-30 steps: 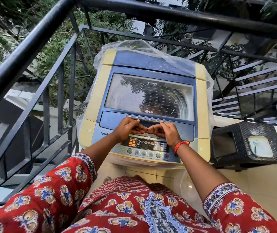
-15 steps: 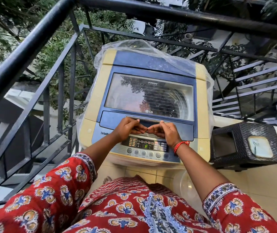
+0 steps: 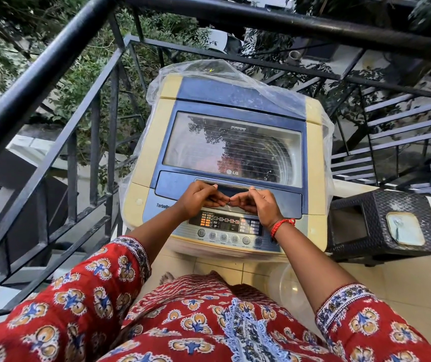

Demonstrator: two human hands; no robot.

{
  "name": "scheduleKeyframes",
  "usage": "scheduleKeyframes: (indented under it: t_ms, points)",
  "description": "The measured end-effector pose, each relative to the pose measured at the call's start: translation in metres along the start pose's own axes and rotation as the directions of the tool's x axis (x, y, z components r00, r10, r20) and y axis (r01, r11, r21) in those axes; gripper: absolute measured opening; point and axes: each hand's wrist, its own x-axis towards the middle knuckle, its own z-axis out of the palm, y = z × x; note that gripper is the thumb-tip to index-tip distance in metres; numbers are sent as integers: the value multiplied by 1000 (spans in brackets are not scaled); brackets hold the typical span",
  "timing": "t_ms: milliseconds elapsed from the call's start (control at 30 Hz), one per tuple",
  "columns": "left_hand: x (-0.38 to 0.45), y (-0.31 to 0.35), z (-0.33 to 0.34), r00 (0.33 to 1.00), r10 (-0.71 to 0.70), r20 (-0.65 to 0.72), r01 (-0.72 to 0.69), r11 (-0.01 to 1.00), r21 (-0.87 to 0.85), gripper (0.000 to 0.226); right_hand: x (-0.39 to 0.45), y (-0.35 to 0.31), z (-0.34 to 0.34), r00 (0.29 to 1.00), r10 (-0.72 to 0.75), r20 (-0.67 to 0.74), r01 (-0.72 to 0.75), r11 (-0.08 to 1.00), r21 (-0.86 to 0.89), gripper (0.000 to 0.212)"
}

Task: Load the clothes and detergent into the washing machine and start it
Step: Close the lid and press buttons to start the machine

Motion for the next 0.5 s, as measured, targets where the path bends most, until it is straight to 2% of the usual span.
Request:
scheduleKeyframes:
  t_ms: [500]
  points:
    - [0,-1,1,1000,-17,-4,17,999,-32,42,3,4,-1,1000,6,5,-6,1000,-1,54]
